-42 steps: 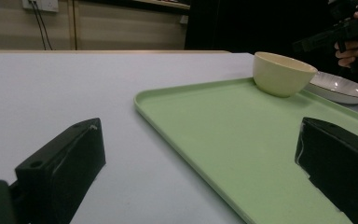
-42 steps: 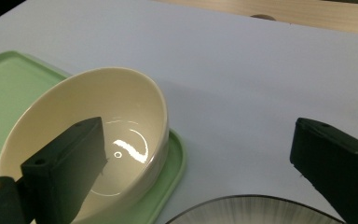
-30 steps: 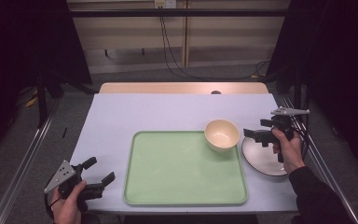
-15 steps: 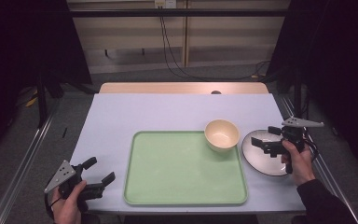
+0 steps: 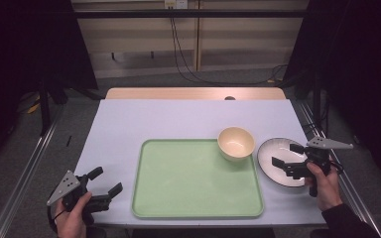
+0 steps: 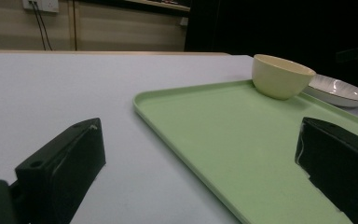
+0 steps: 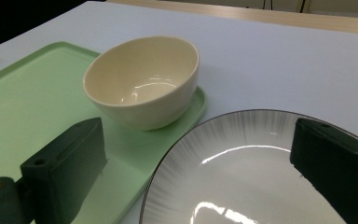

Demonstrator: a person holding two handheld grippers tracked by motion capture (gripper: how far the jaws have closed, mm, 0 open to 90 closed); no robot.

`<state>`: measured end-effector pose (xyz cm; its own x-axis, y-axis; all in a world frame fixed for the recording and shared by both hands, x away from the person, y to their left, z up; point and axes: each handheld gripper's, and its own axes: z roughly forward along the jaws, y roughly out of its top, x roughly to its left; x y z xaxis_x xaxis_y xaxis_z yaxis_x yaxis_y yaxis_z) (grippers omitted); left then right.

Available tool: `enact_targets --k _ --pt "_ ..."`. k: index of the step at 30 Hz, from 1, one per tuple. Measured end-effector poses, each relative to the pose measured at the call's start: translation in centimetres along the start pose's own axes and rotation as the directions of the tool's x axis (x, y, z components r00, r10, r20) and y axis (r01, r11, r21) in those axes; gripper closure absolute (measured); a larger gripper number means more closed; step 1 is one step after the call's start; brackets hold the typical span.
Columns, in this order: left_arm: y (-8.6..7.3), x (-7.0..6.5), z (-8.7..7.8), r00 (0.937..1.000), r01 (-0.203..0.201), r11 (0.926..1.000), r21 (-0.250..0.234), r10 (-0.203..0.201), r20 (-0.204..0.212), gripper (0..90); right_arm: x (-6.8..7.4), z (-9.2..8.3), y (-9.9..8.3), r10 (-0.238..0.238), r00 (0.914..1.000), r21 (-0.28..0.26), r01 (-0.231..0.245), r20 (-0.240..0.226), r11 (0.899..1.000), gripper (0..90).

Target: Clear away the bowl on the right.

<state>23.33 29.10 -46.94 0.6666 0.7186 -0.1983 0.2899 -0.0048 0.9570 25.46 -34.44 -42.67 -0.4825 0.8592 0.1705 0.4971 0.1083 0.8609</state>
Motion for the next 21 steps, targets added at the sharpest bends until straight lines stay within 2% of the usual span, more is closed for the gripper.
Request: enact_targets --k 2,6,7,11,14,17,18,19,21 --pt "0.0 0.0 0.0 1.0000 -0.008 0.9999 0.007 0.008 0.005 1.5 0.1 -0.3 -0.3 -0.003 0.9999 -0.008 0.003 0.010 1.000 3.3" --pt "0.0 0.0 0.0 1.0000 0.005 1.0000 -0.002 -0.005 -0.005 1.5 0.2 -0.9 -0.8 0.004 0.9997 -0.023 -0.003 0.022 1.000 3.2" --pt "0.0 0.1 -0.1 0.9999 -0.014 0.9998 0.014 0.014 0.004 1.5 0.2 -1.0 -0.9 0.004 0.9996 -0.025 -0.004 0.026 1.000 3.3" --pt "0.0 0.0 0.0 1.0000 0.005 1.0000 -0.003 -0.005 -0.004 1.5 0.4 -1.5 -1.4 0.000 0.9992 -0.037 0.002 0.039 0.999 3.3" --pt "0.0 0.1 0.0 0.9999 -0.016 0.9998 0.013 0.016 -0.003 1.5 0.5 -1.8 -1.8 -0.006 0.9991 -0.045 0.008 0.042 0.999 3.3" --pt "0.0 0.1 0.1 1.0000 0.006 1.0000 -0.002 -0.006 -0.005 1.5 0.7 -2.1 -2.2 -0.004 0.9991 -0.049 0.006 0.043 0.999 3.2" --pt "0.0 0.2 0.0 0.9999 -0.010 0.9999 0.011 0.010 -0.005 1.5 0.7 -2.2 -2.3 0.002 0.9986 -0.051 0.000 0.052 0.999 3.2" --pt "0.0 0.0 0.1 0.9999 0.009 1.0000 -0.003 -0.009 -0.005 1.5 0.7 -2.2 -2.4 -0.010 0.9983 -0.051 0.013 0.058 0.999 3.0" --pt "0.0 0.0 0.1 1.0000 0.005 1.0000 -0.001 -0.005 -0.005 1.5 0.7 -2.2 -2.7 -0.019 0.9976 -0.036 0.021 0.066 0.999 2.7"
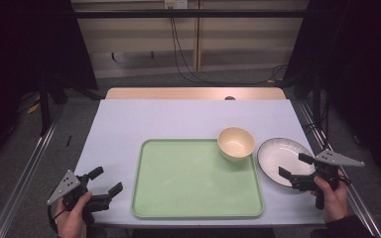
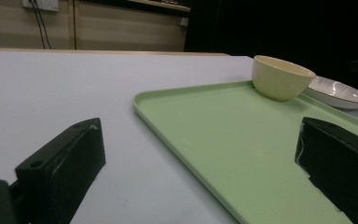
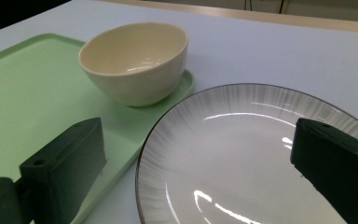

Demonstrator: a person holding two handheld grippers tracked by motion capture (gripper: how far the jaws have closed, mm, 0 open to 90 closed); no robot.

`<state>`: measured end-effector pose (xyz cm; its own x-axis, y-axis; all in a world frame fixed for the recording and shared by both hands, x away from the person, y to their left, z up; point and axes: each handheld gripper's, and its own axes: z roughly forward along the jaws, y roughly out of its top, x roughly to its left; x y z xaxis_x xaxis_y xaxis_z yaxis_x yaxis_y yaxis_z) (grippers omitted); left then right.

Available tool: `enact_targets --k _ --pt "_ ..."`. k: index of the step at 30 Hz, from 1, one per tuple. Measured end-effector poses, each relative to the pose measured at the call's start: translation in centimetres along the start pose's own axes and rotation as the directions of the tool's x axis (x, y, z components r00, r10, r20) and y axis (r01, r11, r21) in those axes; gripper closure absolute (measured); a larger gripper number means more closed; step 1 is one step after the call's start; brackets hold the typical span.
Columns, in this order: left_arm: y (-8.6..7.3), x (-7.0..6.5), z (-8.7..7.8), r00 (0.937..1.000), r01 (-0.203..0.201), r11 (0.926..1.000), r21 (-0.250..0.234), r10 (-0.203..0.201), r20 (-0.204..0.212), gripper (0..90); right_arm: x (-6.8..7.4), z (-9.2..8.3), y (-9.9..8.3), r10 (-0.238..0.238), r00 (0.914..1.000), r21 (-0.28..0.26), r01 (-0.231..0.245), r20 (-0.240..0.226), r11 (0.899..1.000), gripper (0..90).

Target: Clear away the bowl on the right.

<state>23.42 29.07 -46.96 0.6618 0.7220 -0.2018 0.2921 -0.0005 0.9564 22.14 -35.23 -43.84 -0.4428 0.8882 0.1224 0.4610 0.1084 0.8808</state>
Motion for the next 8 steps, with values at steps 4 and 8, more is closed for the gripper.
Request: enact_targets --k 4,8 --pt "-0.01 0.02 -0.09 1.0000 0.003 1.0000 -0.003 -0.003 0.003 1.5 -0.04 -0.19 -0.48 0.002 1.0000 0.000 -0.002 -0.001 1.000 2.4" --pt "0.00 0.02 -0.04 1.0000 -0.001 1.0000 0.001 0.001 0.007 1.5 0.11 -0.06 -0.56 0.004 1.0000 -0.018 -0.005 -0.005 1.000 1.6"
